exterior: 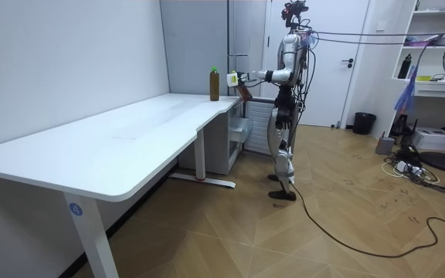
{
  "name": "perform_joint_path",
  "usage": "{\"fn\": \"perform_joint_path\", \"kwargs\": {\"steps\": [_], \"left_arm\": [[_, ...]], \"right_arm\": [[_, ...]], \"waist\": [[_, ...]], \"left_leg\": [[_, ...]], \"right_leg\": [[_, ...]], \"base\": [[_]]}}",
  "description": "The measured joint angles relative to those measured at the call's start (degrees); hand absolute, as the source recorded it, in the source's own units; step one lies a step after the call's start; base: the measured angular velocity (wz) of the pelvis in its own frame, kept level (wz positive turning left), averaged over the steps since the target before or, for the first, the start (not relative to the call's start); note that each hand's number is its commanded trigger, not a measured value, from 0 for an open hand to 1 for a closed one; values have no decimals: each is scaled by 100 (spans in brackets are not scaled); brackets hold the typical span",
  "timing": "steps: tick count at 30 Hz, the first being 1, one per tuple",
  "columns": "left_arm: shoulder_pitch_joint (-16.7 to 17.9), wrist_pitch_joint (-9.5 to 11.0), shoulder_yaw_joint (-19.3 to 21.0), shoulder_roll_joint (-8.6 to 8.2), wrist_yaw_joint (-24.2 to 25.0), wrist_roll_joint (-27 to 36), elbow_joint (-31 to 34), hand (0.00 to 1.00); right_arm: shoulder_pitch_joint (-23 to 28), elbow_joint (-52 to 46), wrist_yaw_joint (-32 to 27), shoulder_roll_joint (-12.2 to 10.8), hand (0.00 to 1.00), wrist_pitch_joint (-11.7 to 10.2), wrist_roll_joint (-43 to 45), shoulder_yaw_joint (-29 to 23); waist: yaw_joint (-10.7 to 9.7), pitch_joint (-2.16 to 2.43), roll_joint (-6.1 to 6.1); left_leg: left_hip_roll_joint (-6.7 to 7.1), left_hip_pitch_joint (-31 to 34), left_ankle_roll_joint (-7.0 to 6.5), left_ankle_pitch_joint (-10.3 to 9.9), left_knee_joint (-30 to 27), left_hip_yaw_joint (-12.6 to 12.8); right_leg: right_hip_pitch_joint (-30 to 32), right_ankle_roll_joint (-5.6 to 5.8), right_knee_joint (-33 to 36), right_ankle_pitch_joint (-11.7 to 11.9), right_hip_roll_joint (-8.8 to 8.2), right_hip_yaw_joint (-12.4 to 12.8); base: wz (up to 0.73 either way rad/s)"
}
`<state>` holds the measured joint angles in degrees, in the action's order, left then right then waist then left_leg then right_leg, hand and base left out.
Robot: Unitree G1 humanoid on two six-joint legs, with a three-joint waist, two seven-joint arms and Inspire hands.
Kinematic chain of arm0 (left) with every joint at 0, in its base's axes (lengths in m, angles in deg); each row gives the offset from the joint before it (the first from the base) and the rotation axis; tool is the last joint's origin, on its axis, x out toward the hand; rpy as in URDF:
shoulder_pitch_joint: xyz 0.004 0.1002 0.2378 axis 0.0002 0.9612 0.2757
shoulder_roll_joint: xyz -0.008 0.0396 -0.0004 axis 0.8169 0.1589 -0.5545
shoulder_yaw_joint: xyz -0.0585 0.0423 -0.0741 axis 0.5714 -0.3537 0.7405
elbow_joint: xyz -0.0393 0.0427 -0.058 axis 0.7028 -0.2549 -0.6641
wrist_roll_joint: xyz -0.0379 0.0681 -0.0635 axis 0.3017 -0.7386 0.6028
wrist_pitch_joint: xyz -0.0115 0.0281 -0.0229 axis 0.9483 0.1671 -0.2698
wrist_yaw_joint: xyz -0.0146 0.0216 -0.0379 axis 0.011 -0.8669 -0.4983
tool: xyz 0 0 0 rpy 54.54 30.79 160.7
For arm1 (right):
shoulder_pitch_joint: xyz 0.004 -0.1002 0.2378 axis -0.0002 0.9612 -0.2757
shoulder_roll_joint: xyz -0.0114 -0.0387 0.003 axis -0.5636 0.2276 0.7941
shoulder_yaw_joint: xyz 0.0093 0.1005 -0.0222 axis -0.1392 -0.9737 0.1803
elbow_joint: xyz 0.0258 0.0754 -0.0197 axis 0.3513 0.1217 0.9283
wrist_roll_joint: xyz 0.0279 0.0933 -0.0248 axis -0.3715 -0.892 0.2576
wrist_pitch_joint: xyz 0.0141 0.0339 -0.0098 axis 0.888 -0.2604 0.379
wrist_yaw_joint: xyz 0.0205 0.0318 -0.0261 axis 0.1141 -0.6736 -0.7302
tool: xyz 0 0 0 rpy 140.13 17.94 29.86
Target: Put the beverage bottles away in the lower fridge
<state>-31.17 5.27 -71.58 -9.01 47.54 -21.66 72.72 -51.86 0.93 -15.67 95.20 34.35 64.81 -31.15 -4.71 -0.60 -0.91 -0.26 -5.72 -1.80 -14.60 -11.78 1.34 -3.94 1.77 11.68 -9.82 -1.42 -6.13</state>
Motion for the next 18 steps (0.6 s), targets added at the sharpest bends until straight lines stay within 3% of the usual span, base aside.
{"fn": "perform_joint_path", "kwargs": {"steps": [6,13,18], "left_arm": [[0,2,0,-16,-36,13,9,100],[68,37,-6,-156,-100,74,9,100],[82,252,17,-250,-84,69,10,100]], "right_arm": [[-21,-55,-65,-4,0,-14,-8,-1],[-241,-245,-354,-24,0,-287,-193,12],[-222,-340,-462,-26,0,-330,-280,136]], "waist": [[30,1,0],[52,-9,63],[220,5,88]], "left_leg": [[1,-22,2,2,-13,10],[6,10,1,4,-23,15],[-8,87,3,4,-71,-29]], "right_leg": [[-3,-1,1,0,-1,3],[4,-1,-11,0,-12,-35],[31,-5,-12,3,-23,-164]], "base": [[-1],[1],[7]]}}
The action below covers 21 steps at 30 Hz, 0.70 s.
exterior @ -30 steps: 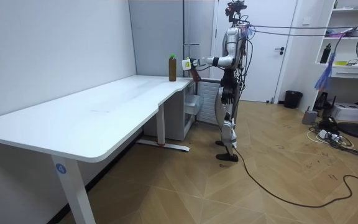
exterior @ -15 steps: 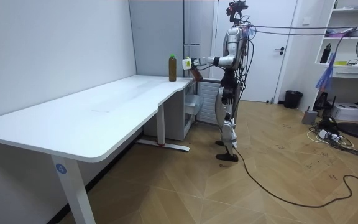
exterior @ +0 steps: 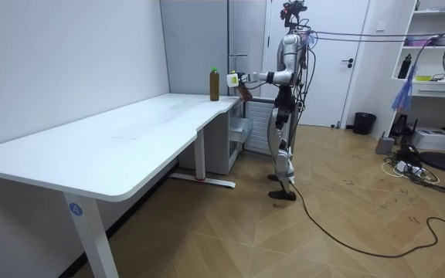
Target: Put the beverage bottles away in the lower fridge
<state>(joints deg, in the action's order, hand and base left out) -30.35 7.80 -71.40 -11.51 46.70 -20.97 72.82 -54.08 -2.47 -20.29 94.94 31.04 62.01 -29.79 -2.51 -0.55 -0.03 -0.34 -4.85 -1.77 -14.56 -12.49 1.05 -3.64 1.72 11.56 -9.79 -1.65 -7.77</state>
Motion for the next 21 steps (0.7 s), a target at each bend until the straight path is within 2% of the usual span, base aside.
{"fn": "perform_joint_path", "kwargs": {"steps": [3,5,8,13,18,21], "left_arm": [[0,217,-1,-28,88,3,1,100],[0,358,18,-28,88,-1,1,100],[0,461,3,-38,88,-3,0,100],[22,517,-37,-23,73,11,-23,100],[88,518,-53,-63,-1,67,-148,100],[139,517,-140,-64,-64,62,-195,100]], "right_arm": [[-3,-70,-9,31,0,-20,49,93],[-3,-159,15,73,0,-125,166,166],[-3,-401,18,136,0,-226,293,303],[-52,-678,-2,235,0,-393,283,451],[-33,-983,-30,269,0,-356,372,594],[-34,-1524,3,250,0,-343,725,705]], "waist": [[124,4,-6],[175,4,-6],[212,5,-8],[315,0,-13],[413,-9,-28],[415,-16,-39]], "left_leg": [[3,48,0,0,-26,-33],[4,56,1,1,-30,-37],[12,51,1,1,-39,-43],[15,14,2,2,-45,-87],[15,25,17,11,-43,-122],[17,52,18,12,-17,-142]], "right_leg": [[20,-2,1,1,-11,-54],[28,-5,1,3,-16,-85],[19,-6,6,4,-29,-125],[-40,-6,0,4,-36,-193],[-46,-6,2,4,-32,-209],[-34,-6,1,4,-31,-234]], "base": [[7],[0],[0],[5],[2],[3]]}}
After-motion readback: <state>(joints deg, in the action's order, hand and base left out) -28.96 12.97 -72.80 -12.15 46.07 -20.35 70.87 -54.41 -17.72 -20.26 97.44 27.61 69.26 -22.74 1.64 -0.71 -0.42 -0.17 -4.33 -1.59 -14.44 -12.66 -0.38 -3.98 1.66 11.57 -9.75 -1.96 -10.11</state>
